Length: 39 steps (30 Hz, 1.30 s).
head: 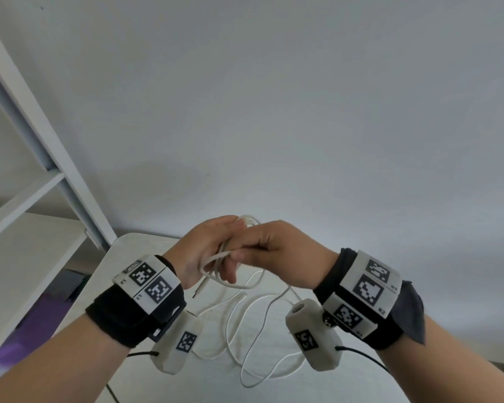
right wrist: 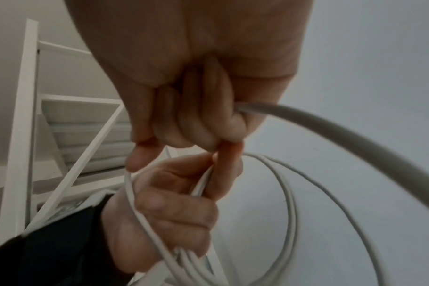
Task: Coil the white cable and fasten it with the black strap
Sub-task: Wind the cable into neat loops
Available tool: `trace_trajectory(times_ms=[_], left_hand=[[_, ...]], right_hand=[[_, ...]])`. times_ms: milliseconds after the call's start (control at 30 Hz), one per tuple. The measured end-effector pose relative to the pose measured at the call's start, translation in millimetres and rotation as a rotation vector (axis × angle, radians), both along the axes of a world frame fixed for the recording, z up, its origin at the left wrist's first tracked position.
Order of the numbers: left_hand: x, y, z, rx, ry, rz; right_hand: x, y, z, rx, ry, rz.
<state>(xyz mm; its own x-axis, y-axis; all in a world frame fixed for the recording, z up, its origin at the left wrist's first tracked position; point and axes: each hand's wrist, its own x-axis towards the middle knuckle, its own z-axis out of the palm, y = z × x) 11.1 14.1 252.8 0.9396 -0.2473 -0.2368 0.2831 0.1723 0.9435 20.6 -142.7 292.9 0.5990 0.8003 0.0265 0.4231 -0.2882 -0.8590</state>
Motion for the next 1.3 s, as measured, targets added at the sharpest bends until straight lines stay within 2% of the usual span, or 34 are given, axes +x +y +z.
trace_trajectory(times_ms=[133, 267, 600, 867, 1100, 1300], left_hand=[[-2.3, -0.4, 1.6, 0.068, -0.012, -0.067], [-4.3, -5.2, 2.7, 0.068, 0.002, -0.085], [-10.7, -14.7, 5.8, -0.149, 0.058, -0.13], [-12.8, -13.4, -0.2, -0.125, 0.033, -0.129], [-13.9, -16.3, 0.0, -0.257, 0.094, -0.141], [-12.4, -3.4, 3.2, -0.366, 0.121, -0.186]], right_hand=[[9.7, -5.0, -0.3, 0.102, 0.018, -0.158], [15.7, -8.7, 1.9, 0.116, 0.004, -0.186], [23.2, -12.9, 7.2, 0.167, -0.034, -0.356], [39.1, -22.3, 3.8, 0.284, 0.001, -0.568], [49.8, -29.1, -5.0, 0.244, -0.019, -0.653], [54.2, -35.1, -28.2, 0.1, -0.055, -0.658]])
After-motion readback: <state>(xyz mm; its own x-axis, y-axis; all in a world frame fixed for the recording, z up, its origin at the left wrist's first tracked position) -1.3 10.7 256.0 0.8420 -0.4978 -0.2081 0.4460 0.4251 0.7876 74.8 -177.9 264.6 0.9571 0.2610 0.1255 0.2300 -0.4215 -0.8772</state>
